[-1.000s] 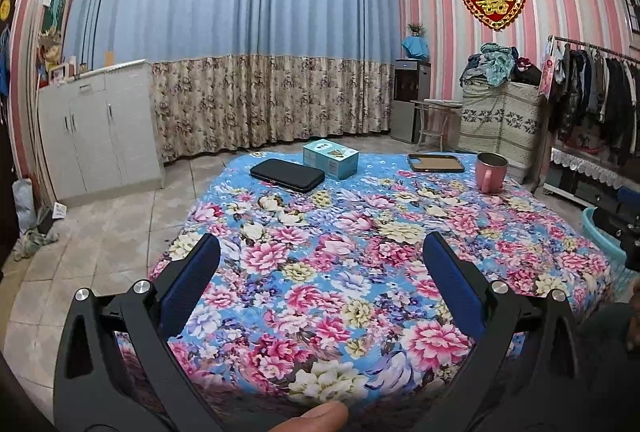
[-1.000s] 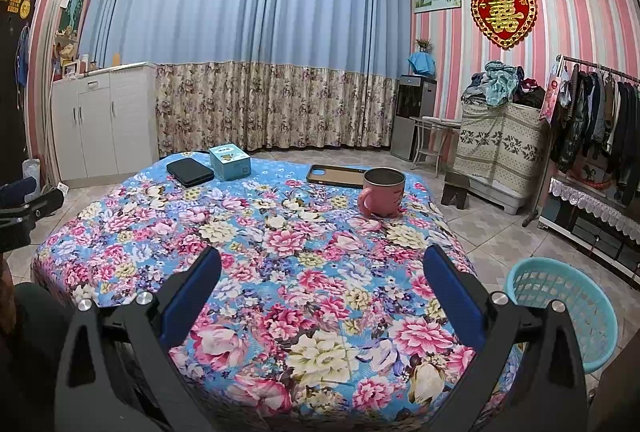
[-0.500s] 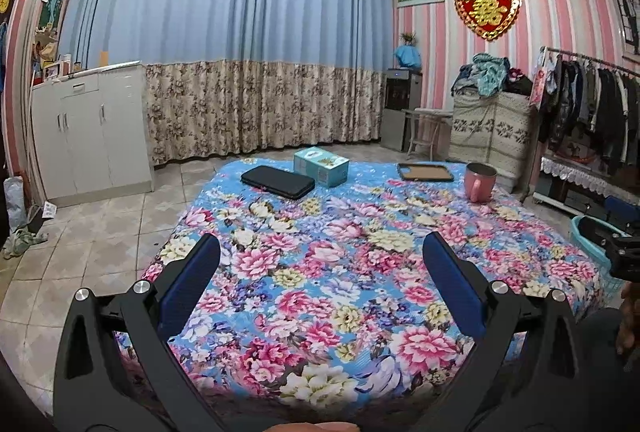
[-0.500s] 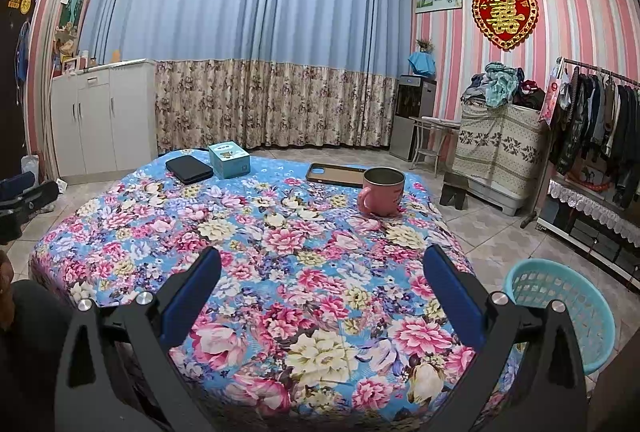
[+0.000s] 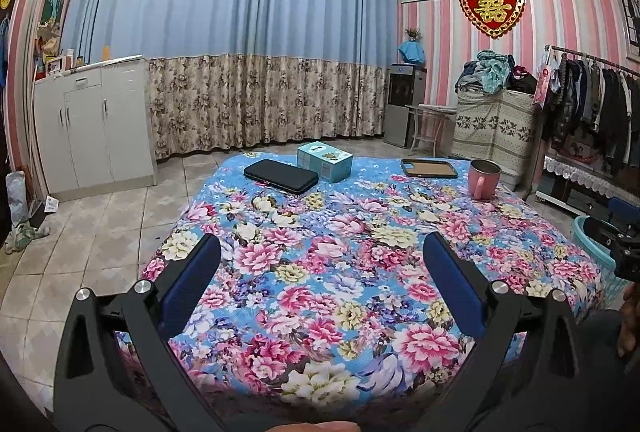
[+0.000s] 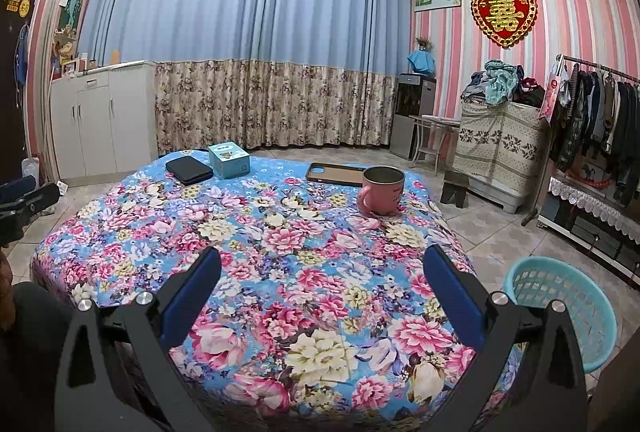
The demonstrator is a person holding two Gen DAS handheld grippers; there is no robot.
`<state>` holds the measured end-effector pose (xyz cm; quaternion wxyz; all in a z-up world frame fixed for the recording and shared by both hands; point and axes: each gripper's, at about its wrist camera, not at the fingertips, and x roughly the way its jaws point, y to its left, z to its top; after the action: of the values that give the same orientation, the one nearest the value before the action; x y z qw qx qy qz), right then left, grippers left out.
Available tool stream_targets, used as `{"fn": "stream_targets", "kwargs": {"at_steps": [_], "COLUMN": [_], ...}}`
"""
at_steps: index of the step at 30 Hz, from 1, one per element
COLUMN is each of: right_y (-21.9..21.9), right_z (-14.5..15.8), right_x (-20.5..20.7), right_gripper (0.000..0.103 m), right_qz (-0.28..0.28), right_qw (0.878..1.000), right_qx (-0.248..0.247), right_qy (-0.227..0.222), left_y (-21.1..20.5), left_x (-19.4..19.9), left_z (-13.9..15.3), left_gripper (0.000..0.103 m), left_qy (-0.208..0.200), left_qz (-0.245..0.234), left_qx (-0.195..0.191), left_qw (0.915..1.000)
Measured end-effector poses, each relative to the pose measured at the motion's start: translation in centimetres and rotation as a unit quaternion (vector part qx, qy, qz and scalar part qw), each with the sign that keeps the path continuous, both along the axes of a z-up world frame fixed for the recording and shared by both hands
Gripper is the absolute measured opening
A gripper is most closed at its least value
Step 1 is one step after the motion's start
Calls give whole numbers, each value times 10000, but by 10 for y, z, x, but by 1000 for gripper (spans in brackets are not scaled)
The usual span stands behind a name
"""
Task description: Collect trash
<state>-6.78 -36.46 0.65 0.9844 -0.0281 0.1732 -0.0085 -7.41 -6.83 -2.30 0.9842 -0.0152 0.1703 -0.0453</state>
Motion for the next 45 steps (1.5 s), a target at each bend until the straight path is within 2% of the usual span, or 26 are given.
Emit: {"fn": "stream_targets", "kwargs": {"at_steps": [14, 20, 28, 45], "right_y": [0, 1, 1, 1], "right_z": [0, 1, 1, 1], "right_x": [0, 1, 1, 1], "right_gripper": [99, 99, 99, 99], "right_qz": [-1, 0, -1, 2], "right_qw": [10000, 10000, 10000, 10000], "right_qx": [-6, -4, -4, -6], "right_qy": [9, 4, 4, 10], "left_y": [-4, -7, -1, -6], "left_x": [-2, -6, -4, -2], "left_z": [0, 1, 1, -1], "left_gripper": [98, 98, 98, 98], "left_qy": [18, -100, -21, 31], "left_qz": [59, 16, 80, 51], "left_qx": [68, 165, 44, 116], "left_qw": [10000, 9998, 10000, 9999]}}
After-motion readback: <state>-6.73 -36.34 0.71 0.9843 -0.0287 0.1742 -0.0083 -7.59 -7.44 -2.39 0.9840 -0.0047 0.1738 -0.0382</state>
